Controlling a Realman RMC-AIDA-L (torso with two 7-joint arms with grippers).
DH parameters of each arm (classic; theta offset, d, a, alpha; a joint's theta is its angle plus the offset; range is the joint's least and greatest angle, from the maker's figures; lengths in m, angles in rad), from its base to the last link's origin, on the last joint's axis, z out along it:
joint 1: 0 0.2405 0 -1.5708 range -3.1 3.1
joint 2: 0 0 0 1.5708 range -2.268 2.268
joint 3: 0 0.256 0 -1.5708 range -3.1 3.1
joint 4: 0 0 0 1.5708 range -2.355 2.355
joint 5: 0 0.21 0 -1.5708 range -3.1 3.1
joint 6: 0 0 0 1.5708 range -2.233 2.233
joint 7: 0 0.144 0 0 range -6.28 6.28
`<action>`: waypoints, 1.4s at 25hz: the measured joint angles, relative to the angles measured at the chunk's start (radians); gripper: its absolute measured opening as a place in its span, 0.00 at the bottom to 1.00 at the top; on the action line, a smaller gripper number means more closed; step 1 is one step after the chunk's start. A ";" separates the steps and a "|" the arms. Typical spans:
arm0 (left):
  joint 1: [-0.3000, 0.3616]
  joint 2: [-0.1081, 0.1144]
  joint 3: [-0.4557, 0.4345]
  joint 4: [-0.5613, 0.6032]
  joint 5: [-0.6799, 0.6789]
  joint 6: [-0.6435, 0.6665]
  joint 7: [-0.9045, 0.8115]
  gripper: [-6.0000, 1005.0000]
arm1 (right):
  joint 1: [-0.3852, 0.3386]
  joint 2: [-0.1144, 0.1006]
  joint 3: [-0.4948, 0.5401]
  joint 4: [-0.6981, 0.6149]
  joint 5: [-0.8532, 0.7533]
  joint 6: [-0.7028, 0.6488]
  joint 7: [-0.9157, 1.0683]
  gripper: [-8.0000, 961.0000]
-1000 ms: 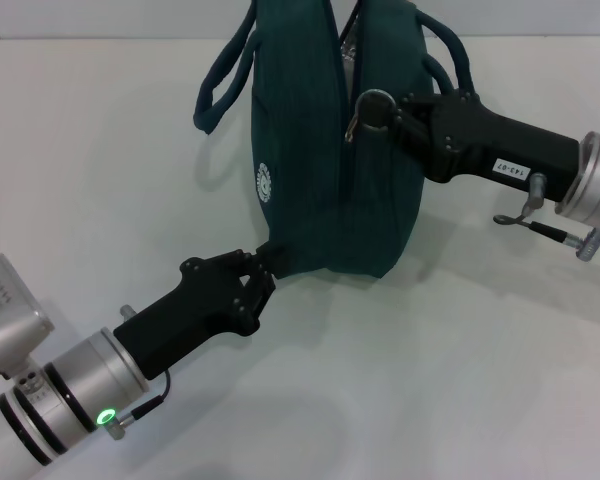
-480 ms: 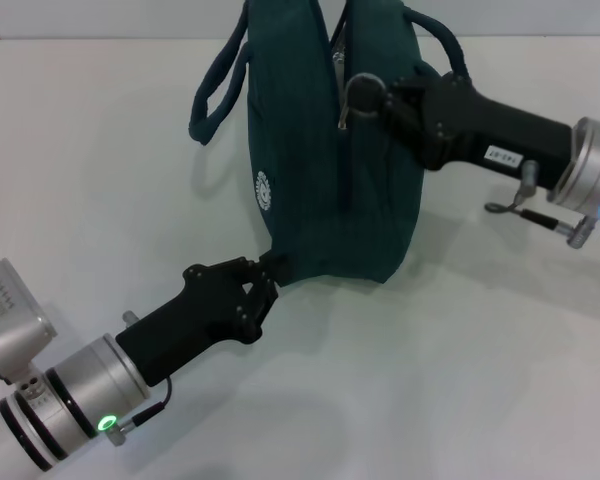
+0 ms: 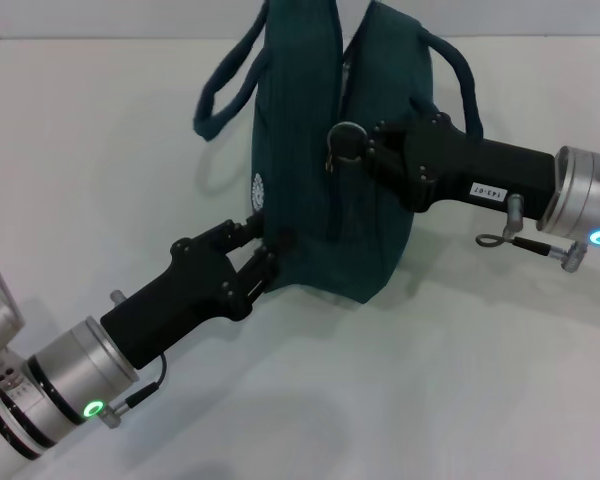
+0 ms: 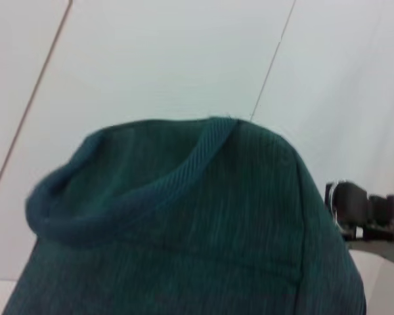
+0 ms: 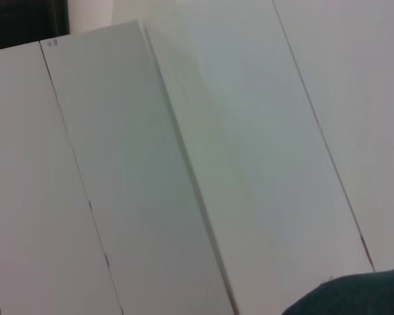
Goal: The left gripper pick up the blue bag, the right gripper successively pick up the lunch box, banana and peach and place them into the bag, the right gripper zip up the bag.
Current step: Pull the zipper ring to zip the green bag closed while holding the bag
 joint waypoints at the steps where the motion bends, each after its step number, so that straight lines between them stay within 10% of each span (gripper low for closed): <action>1: -0.002 0.000 0.000 0.001 0.000 0.001 -0.001 0.24 | -0.001 0.000 0.000 0.000 -0.003 0.000 0.000 0.02; 7: -0.041 0.000 0.004 0.001 0.006 0.001 -0.005 0.46 | -0.002 0.000 0.001 0.001 -0.012 -0.002 0.000 0.02; 15: -0.060 -0.001 0.007 0.001 0.031 -0.002 -0.005 0.50 | -0.003 0.000 0.006 0.001 -0.010 0.000 -0.006 0.02; 26: -0.060 -0.006 0.009 -0.002 0.053 -0.037 0.010 0.08 | 0.002 0.006 0.032 -0.002 -0.005 0.000 -0.019 0.02; 35: -0.057 -0.006 0.021 -0.012 0.054 -0.054 0.027 0.10 | 0.003 0.006 0.032 -0.003 0.063 0.000 -0.021 0.02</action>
